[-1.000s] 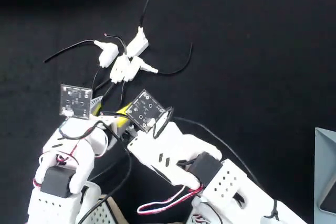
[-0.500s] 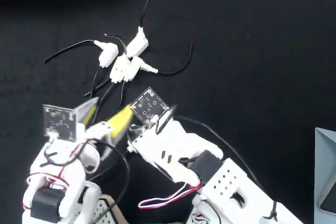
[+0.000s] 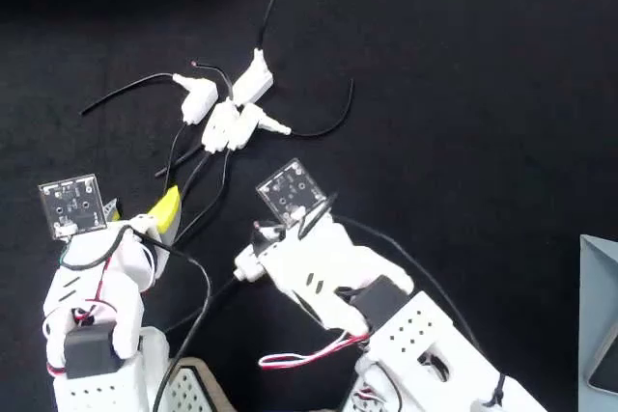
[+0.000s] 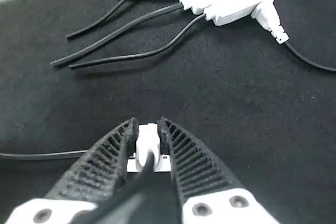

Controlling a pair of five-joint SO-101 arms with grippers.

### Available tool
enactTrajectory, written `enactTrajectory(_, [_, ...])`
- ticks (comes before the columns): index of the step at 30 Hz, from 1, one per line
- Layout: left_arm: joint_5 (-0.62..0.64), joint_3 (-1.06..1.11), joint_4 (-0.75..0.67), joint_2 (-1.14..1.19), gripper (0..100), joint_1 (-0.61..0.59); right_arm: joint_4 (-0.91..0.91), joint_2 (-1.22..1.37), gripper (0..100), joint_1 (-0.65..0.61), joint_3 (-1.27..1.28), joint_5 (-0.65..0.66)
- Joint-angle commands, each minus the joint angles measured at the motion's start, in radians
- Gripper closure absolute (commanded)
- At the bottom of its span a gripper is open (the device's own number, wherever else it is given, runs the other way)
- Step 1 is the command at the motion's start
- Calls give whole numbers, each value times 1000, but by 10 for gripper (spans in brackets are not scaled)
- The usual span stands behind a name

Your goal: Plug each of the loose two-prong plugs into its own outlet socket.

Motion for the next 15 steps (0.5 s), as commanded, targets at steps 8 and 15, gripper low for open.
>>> enactTrajectory(8, [9,7,-8,-6,695,-16,-124,157,986,41,-38,-26])
enactTrajectory(15, [8,7,-2,-6,695,-18,-132,326,986,75,-113,-26])
